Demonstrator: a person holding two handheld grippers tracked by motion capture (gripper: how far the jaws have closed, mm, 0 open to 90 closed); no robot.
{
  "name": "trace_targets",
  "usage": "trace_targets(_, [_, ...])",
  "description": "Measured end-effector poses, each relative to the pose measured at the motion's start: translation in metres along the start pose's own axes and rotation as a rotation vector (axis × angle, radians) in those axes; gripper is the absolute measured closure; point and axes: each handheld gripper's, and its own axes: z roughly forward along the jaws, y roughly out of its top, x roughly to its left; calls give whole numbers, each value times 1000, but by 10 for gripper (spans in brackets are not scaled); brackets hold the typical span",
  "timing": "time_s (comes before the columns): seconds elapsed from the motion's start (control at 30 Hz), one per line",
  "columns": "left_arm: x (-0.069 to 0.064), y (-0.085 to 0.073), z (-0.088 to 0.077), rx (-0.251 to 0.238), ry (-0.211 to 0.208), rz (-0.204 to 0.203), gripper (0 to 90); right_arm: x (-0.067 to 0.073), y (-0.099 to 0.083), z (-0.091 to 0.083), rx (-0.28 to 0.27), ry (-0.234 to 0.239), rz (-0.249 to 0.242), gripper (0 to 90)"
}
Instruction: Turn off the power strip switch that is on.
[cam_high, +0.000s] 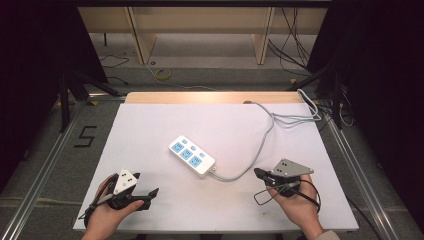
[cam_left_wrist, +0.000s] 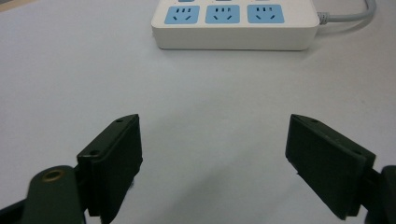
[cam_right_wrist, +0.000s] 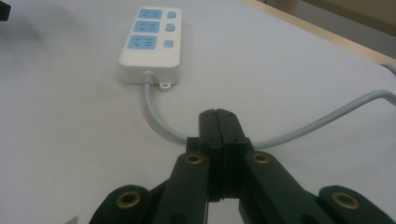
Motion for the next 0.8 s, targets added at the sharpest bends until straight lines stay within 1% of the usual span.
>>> trace_targets(0.8, [0, 0, 0, -1, 2, 1, 186, 1, 12, 5, 11, 0, -9, 900])
